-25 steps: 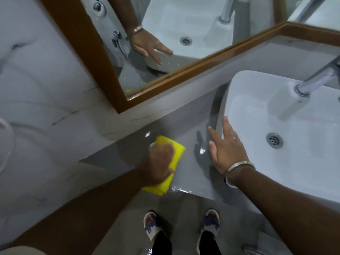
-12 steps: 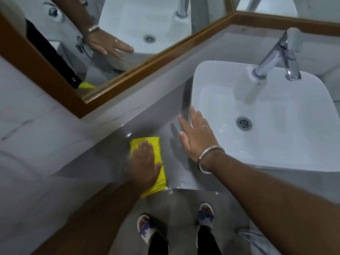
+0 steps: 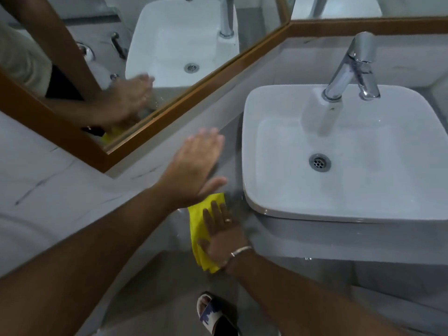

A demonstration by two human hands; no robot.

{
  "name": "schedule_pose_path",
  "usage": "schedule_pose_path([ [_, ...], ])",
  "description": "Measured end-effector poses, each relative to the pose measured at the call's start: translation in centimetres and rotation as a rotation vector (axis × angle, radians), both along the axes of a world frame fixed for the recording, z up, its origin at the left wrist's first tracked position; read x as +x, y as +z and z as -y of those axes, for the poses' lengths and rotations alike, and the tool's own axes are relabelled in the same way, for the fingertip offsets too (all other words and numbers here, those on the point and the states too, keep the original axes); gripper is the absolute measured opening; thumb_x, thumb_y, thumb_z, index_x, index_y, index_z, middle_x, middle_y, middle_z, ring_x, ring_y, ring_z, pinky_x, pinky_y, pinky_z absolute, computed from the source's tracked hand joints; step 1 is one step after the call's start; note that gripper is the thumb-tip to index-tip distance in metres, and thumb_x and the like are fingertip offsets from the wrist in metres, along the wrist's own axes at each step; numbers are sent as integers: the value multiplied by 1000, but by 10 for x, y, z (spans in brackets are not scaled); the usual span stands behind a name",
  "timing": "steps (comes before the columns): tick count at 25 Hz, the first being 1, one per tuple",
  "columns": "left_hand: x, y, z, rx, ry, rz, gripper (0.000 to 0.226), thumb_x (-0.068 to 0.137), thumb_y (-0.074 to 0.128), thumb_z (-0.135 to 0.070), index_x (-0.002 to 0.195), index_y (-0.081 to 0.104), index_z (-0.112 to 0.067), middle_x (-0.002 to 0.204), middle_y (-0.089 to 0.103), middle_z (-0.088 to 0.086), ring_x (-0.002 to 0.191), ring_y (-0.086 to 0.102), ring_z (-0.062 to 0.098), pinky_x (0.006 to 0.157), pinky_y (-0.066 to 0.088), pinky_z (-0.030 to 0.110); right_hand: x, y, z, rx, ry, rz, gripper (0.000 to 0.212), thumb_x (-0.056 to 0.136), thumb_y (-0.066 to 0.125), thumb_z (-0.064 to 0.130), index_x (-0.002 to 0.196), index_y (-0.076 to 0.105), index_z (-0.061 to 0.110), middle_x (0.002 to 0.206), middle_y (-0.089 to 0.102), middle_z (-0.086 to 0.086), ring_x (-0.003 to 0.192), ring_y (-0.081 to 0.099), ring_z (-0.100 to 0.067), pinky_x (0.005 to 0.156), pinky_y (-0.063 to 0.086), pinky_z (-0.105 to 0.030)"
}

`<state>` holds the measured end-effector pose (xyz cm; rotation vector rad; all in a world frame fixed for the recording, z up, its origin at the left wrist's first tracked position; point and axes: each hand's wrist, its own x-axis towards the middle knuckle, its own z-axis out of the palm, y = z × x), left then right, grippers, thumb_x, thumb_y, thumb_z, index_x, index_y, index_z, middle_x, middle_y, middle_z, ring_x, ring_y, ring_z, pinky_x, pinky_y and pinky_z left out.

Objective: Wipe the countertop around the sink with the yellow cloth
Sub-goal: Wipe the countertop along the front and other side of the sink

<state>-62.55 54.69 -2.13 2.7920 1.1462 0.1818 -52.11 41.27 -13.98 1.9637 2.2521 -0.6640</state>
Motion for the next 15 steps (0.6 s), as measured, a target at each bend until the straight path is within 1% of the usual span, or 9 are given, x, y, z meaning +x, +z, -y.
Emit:
schedule_pose_path([
  [2, 56, 1, 3, 45, -290, -21, 85, 91, 27, -66, 154, 12, -11, 162, 8, 16, 150, -1, 32, 122, 3, 47, -12, -14, -17, -22, -92, 15, 77, 76, 42, 58, 138, 41, 12, 143, 46, -16, 128, 45, -39, 101, 42, -49],
  [4, 89, -19, 8, 40, -470, -101, 85, 91, 31, -66, 155, 13, -13, 163, 9, 16, 150, 0, 34, 122, 3, 48, -13, -29, -10, -21, -74, 24, 75, 73, 46, 58, 131, 49, 11, 131, 57, -13, 117, 55, -36, 99, 45, -46],
  [5, 96, -31, 9, 60, -497, -145, 85, 91, 33, -67, 155, 14, -14, 163, 10, 16, 150, 2, 35, 122, 6, 50, -8, -28, -2, -6, -38, 7, 72, 72, 46, 56, 128, 52, 11, 128, 60, -12, 114, 58, -33, 99, 46, -44],
  [7, 98, -47, 6, 104, -516, -149, 86, 90, 32, -70, 154, 19, -15, 161, 16, 18, 150, 9, 36, 121, 11, 52, 23, -19, 20, -9, -4, -89, 66, 73, 43, 47, 128, 50, 12, 133, 55, -10, 119, 53, -32, 105, 38, -42],
  [8, 102, -49, 5, 108, -532, -130, 86, 89, 30, -72, 154, 21, -16, 161, 18, 19, 149, 11, 37, 121, 11, 52, 55, -15, 37, 38, -7, -51, 61, 75, 45, 39, 130, 48, 13, 136, 52, -9, 122, 50, -30, 106, 36, -40],
  [10, 105, -49, 3, 111, -555, -154, 86, 88, 24, -73, 154, 21, -18, 160, 19, 18, 149, 13, 37, 121, 9, 52, 132, -12, 82, 65, -147, 32, 58, 72, 55, 22, 130, 49, 17, 137, 52, -6, 123, 51, -27, 104, 43, -38],
  [12, 109, -48, 3, 115, -548, -211, 86, 89, 20, -74, 154, 18, -19, 161, 18, 17, 149, 11, 36, 121, 8, 53, 211, -12, 118, 83, -287, 173, 75, 58, 60, 25, 130, 47, 13, 141, 48, -12, 123, 52, -34, 102, 44, -44],
  [14, 111, -47, 6, 91, -511, -260, 84, 89, 18, -73, 155, 15, -21, 162, 17, 14, 150, 8, 34, 120, 7, 55, 243, -20, 119, 24, -347, 179, 80, 59, 54, 37, 134, 45, 10, 147, 40, -18, 132, 40, -37, 108, 37, -47],
  [15, 111, -46, 8, 78, -498, -274, 84, 88, 17, -73, 155, 14, -22, 162, 16, 13, 151, 7, 33, 120, 7, 56, 237, -25, 109, 22, -370, 154, 81, 63, 50, 43, 137, 41, 11, 149, 36, -20, 138, 31, -37, 110, 34, -47],
])
